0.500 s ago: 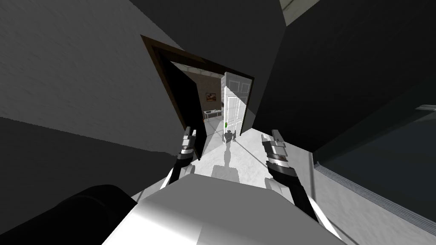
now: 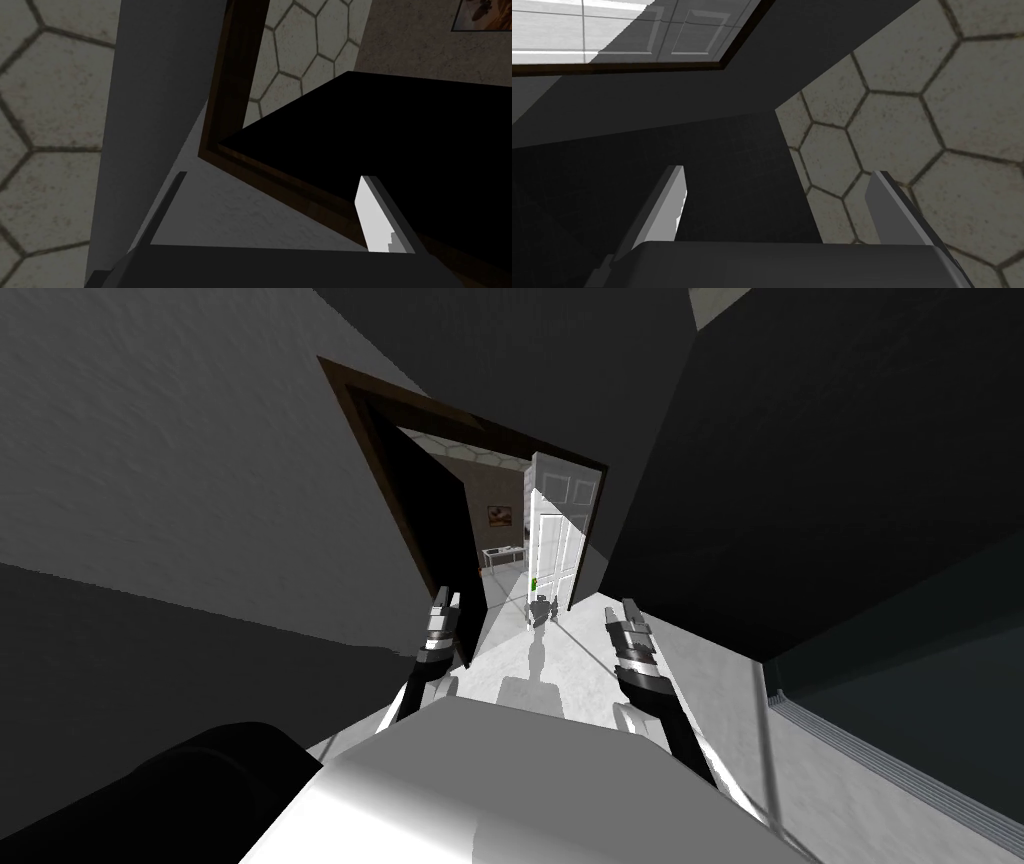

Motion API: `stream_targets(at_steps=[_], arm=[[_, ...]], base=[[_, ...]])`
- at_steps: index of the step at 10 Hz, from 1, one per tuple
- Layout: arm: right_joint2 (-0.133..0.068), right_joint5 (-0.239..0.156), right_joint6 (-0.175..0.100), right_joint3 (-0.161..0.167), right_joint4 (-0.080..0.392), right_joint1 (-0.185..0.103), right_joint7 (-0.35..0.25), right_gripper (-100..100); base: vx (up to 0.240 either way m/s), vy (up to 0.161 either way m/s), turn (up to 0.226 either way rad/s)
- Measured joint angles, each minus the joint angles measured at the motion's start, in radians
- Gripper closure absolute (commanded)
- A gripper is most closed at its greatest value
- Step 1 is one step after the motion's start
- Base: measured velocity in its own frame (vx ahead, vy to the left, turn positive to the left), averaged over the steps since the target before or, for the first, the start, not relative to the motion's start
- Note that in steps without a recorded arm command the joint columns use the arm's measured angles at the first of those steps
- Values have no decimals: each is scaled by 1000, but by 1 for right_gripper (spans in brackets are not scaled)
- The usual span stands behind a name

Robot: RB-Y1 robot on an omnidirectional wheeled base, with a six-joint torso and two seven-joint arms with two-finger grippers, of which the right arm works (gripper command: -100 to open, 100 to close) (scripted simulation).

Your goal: Push the door open

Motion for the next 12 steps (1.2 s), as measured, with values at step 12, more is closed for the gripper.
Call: stream_targets(at_steps=[12], arm=[[-28, -25, -49, 49, 247, -98, -15, -100]], base=[[89, -35, 69]])
